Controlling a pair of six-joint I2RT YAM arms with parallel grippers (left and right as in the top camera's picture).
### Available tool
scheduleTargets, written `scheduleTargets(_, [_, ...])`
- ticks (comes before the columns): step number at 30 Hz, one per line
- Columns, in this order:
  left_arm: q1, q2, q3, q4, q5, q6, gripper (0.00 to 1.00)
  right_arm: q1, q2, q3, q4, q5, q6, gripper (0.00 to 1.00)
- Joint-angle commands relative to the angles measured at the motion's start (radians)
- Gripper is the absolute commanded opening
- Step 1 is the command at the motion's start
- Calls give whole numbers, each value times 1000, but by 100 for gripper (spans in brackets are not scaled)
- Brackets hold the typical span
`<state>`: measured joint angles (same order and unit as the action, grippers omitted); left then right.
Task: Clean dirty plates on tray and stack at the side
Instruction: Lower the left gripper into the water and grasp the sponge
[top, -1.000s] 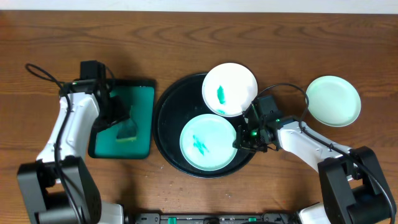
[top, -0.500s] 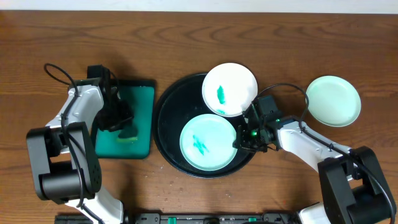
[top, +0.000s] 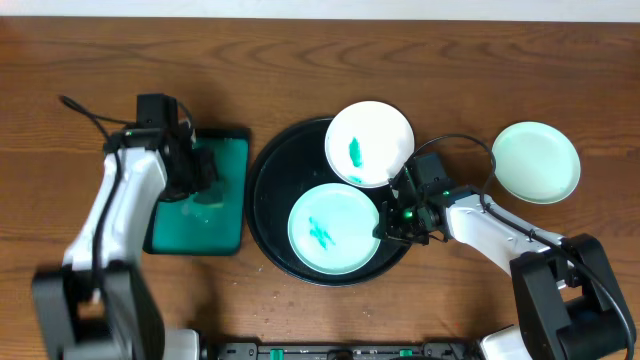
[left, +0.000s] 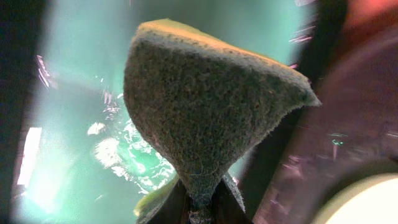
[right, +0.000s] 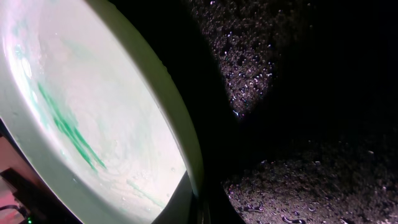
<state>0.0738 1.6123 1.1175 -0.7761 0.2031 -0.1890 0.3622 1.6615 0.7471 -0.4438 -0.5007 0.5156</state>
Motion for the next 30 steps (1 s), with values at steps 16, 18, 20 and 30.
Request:
scheduleTargets(16, [-270, -559, 0, 121, -555, 25, 7, 19, 36, -11, -2, -28, -8, 1])
scheduleTargets(18, [-270, -573, 0, 126, -557, 33, 7, 19, 36, -11, -2, -28, -8, 1])
scheduleTargets(20, [-270, -578, 0, 128, -557, 40, 7, 19, 36, -11, -2, -28, -8, 1])
scheduleTargets(30, [-269, -557, 0, 117, -590, 41, 7, 19, 36, -11, -2, -28, -8, 1])
